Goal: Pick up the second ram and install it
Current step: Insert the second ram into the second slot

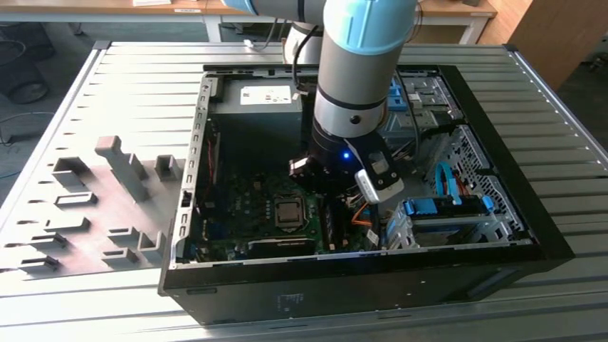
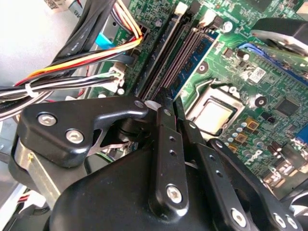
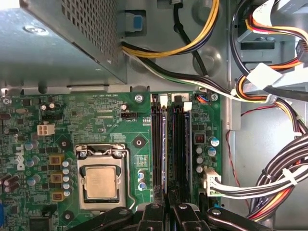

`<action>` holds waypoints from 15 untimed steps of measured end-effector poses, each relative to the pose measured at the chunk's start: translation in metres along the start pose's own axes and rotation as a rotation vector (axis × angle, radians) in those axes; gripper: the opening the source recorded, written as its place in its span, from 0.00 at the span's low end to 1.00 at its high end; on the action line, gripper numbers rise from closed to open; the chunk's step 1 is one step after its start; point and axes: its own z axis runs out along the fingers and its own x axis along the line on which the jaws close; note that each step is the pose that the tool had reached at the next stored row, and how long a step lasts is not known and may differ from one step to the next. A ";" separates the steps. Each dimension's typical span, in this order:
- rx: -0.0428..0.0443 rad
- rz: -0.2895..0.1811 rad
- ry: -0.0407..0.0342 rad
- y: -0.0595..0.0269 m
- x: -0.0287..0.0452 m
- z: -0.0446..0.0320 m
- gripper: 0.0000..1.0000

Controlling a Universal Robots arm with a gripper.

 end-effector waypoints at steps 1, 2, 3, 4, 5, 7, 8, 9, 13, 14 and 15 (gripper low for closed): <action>0.0004 0.000 0.0000 0.0002 0.0000 0.0003 0.14; 0.0008 0.000 0.0000 0.0004 0.0000 0.0006 0.14; 0.0013 0.000 -0.0001 0.0005 0.0000 0.0010 0.14; 0.0023 0.000 0.0000 0.0006 0.0000 0.0013 0.14; 0.0031 0.000 -0.0001 0.0009 0.0000 0.0017 0.14; 0.0038 0.000 -0.0001 0.0015 0.0000 0.0023 0.14; 0.0040 0.000 -0.0002 0.0019 0.0001 0.0027 0.14; 0.0043 0.000 -0.0001 0.0025 0.0001 0.0030 0.14; 0.0050 0.000 -0.0002 0.0040 0.0000 0.0040 0.14; 0.0058 0.000 -0.0002 0.0041 0.0001 0.0042 0.14; 0.0066 0.000 -0.0002 0.0042 0.0001 0.0044 0.14</action>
